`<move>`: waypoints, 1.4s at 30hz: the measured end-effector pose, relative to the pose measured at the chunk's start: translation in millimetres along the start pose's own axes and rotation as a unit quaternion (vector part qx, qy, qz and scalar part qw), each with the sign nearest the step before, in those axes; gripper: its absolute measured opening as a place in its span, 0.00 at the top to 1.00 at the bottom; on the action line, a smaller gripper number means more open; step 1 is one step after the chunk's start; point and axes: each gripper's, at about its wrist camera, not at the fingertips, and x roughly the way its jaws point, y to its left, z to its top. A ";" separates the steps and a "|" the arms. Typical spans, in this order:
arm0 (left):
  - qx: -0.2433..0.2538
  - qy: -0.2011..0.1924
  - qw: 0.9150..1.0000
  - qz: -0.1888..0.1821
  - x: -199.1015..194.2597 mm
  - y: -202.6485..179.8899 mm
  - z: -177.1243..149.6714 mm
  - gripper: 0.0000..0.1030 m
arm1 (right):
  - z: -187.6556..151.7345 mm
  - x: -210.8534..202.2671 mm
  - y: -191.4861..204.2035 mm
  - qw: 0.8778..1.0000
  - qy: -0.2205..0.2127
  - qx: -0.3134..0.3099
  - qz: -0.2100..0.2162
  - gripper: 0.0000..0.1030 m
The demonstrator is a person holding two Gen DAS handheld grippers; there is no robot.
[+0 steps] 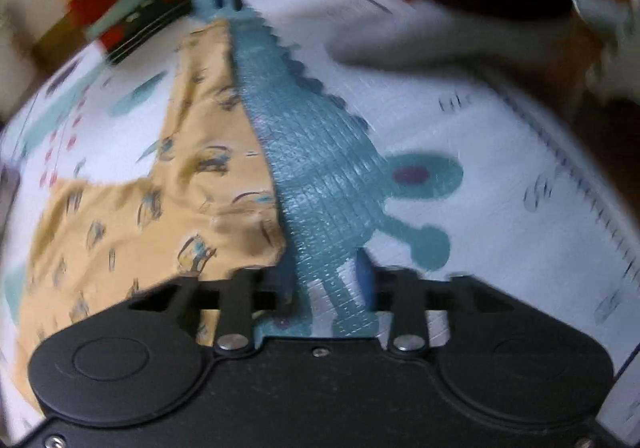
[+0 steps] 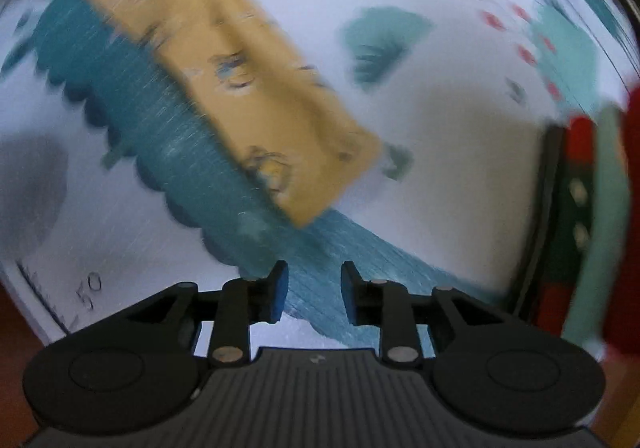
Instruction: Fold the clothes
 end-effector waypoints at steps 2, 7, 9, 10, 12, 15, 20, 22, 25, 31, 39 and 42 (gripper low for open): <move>-0.063 -0.010 0.998 -0.012 -11.4 14.3 -3.2 0.64 | -2.8 -11.9 -25.7 0.992 -0.040 0.116 0.017 0.63; -0.253 -0.009 0.966 0.047 -24.9 64.7 -29.1 0.66 | 12.2 -7.1 -54.0 0.960 -0.103 0.258 0.041 0.61; -0.304 0.009 0.950 0.071 -22.2 79.1 -44.4 0.66 | 22.8 4.1 -53.9 0.952 -0.105 0.282 0.057 0.69; -0.322 0.021 0.943 0.078 -19.5 83.5 -51.0 0.66 | 28.1 10.4 -52.9 0.949 -0.102 0.291 0.067 0.81; -0.327 0.036 0.941 0.082 -16.3 81.0 -59.1 0.66 | 42.7 16.8 -46.3 0.962 -0.086 0.255 0.049 0.92; -0.316 0.044 0.943 0.090 -16.6 72.3 -62.8 0.66 | 57.0 6.9 -49.7 0.967 -0.102 0.232 -0.022 0.92; -0.298 0.039 0.949 0.099 -31.4 68.8 -53.8 0.66 | 72.3 -1.6 -49.5 0.970 -0.100 0.196 -0.100 0.74; -0.290 0.037 0.951 0.101 -37.9 68.1 -50.0 0.66 | 76.0 -3.1 -47.9 0.971 -0.093 0.183 -0.121 0.57; -0.279 0.033 0.954 0.105 -47.6 67.0 -44.3 0.66 | 72.4 -7.2 -38.0 0.967 -0.099 0.201 -0.122 0.57; -0.251 0.029 0.962 0.108 -66.9 65.1 -30.9 0.66 | 39.5 1.7 -54.3 0.908 -0.108 0.404 -0.039 0.56; -0.105 0.089 0.990 0.036 -75.4 64.0 22.7 0.66 | 8.3 22.8 -73.9 0.819 -0.183 0.543 -0.001 0.57; -0.111 0.085 0.990 0.017 -48.4 61.0 35.8 0.66 | 18.8 28.6 -67.0 0.843 -0.195 0.501 -0.024 0.77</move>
